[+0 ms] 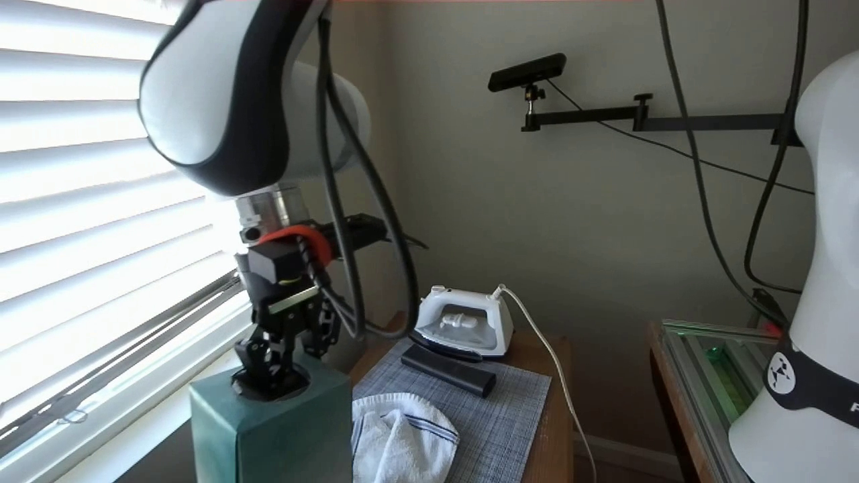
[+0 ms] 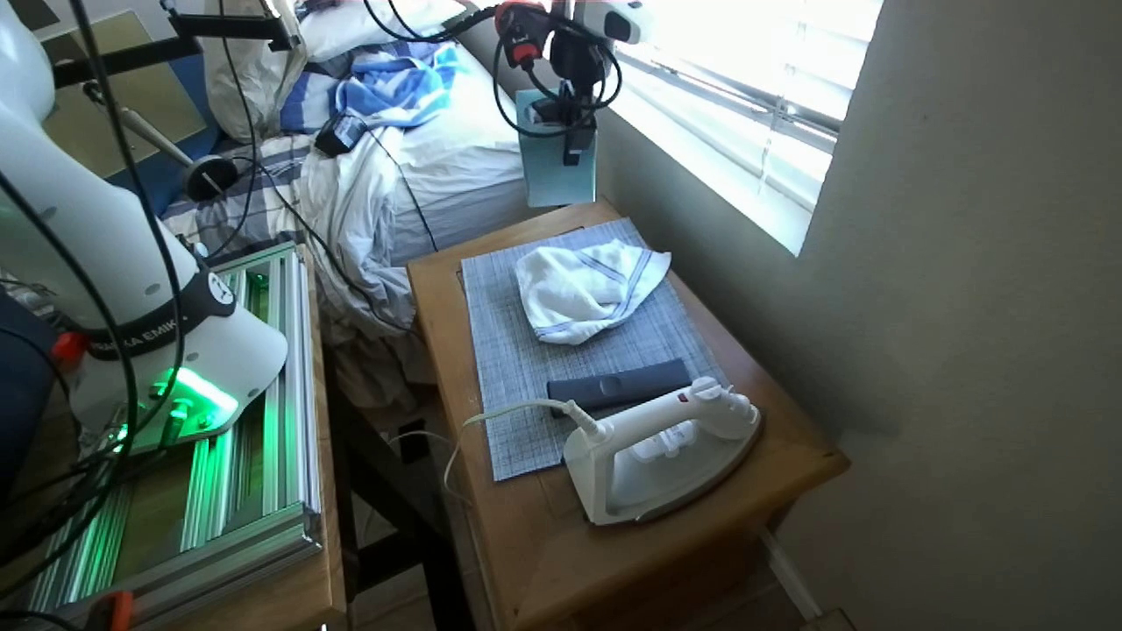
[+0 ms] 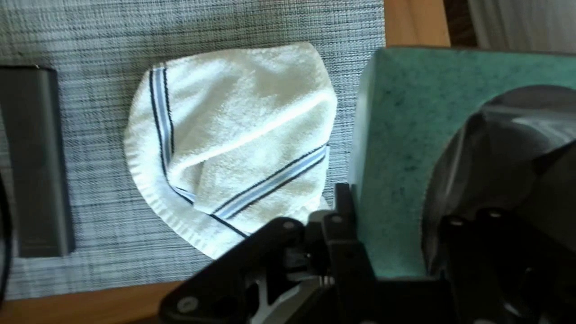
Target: Put the blue box on the white towel
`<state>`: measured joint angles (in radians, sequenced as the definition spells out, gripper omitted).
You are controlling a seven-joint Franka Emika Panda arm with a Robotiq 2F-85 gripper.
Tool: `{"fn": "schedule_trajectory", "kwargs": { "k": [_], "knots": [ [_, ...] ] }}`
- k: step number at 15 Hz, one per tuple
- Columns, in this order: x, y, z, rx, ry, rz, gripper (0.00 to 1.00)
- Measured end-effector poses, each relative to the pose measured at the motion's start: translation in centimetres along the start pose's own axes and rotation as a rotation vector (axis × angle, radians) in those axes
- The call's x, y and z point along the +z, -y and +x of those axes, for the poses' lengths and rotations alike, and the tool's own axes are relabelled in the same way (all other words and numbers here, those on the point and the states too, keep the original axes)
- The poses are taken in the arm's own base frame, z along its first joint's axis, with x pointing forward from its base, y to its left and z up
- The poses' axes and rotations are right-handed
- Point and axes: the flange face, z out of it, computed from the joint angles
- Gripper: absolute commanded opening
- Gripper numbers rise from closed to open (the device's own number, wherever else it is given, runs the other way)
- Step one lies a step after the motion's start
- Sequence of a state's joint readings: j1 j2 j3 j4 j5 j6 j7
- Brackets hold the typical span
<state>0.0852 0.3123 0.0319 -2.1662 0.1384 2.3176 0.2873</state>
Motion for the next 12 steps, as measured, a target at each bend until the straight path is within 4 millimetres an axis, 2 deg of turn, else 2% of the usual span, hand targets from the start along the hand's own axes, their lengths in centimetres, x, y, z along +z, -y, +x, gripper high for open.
{"fn": "schedule_trajectory", "kwargs": {
  "k": [3, 8, 12],
  "knots": [
    [0.0, -3.9, -2.2, 0.156, -0.029, 0.0, 0.01],
    [2.4, -10.9, -5.5, 0.4, -0.103, 0.02, 0.01],
    [3.1, -14.0, -7.4, 0.46, -0.257, 0.03, 0.01]
  ]
}}
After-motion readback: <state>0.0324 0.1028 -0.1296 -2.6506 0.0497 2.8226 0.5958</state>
